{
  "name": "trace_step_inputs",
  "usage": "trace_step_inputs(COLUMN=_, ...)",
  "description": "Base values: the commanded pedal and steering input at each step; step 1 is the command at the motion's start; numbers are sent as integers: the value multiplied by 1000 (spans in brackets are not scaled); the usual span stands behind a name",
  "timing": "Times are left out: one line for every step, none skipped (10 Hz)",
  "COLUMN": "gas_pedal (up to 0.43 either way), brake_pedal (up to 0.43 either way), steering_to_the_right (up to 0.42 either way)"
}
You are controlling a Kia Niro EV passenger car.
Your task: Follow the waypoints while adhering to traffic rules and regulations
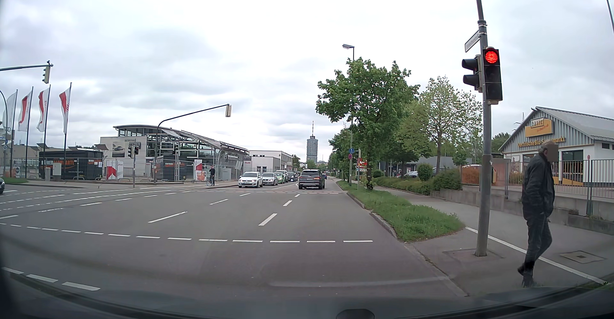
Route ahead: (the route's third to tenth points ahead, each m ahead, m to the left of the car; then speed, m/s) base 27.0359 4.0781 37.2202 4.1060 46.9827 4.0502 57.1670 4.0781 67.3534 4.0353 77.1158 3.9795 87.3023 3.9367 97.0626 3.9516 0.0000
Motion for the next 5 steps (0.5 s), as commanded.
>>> trace_step_inputs(gas_pedal=0, brake_pedal=268, steering_to_the_right=2)
trace_step_inputs(gas_pedal=0, brake_pedal=268, steering_to_the_right=2)
trace_step_inputs(gas_pedal=0, brake_pedal=268, steering_to_the_right=2)
trace_step_inputs(gas_pedal=0, brake_pedal=268, steering_to_the_right=2)
trace_step_inputs(gas_pedal=0, brake_pedal=268, steering_to_the_right=2)
